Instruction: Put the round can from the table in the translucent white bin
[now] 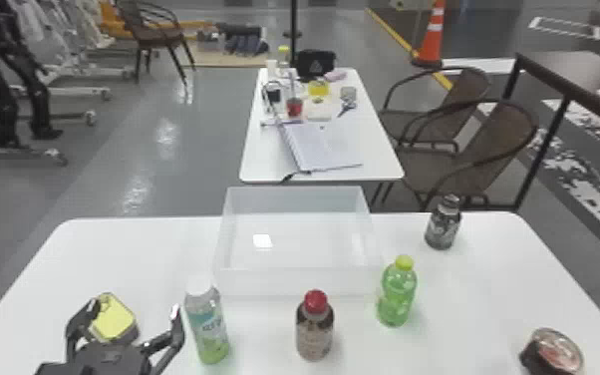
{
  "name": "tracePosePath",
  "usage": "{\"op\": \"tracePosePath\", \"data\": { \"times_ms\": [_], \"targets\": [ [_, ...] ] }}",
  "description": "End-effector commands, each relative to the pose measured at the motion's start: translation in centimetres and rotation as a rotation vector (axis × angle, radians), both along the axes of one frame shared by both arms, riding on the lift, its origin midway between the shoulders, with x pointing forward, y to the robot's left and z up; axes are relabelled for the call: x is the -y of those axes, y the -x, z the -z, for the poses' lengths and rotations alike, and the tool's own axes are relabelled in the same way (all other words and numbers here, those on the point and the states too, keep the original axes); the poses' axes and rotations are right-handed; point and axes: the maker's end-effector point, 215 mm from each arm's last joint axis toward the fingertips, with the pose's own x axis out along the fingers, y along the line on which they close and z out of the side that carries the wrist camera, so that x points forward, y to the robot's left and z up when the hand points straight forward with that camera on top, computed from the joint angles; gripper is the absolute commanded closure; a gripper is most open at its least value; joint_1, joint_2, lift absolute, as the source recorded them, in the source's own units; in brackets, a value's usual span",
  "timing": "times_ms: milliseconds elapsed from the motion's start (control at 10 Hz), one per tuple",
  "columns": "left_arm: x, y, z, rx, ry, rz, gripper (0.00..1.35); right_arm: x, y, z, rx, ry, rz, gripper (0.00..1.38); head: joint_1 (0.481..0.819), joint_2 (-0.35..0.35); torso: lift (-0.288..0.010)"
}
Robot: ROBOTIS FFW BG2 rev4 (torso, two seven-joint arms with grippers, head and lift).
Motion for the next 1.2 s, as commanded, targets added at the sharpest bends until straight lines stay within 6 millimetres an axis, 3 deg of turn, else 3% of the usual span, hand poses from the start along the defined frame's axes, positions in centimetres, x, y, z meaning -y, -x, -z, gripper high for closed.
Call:
{"op": "tracePosePath", "data": {
  "times_ms": [0, 500, 900, 1000, 1100],
  "targets": [
    [0.0, 0.0, 0.0, 0.001, 0.002, -0.001, 0.09, 0.5, -0.2, 0.0, -0.007, 0.003, 0.001, 0.11, 0.549, 0.0, -0.1],
    [0.0, 0.1, -0.2, 0.008, 0.009, -0.001, 0.09, 0.5, -3.1, -0.2, -0.003, 0.012, -0.026, 0.11, 0.549, 0.0, -0.1],
    [-0.5, 0.3, -0.2, 0.015, 0.012, -0.008, 0.09, 0.2, -3.1, 1.9, -0.026, 0.002, -0.041, 0.11, 0.549, 0.0, -0.1],
    [-0.5, 0.3, -0.3, 0.019, 0.011, -0.009, 0.09, 0.3, -3.1, 1.8, -0.025, 0.017, -0.043, 0.25, 0.549, 0.0, -0.1],
    [-0.4, 0.3, -0.3, 0.018, 0.013, -0.006, 0.09, 0.5, -3.5, 0.6, -0.005, 0.082, -0.054, 0.71, 0.549, 0.0, -0.1]
  ]
}}
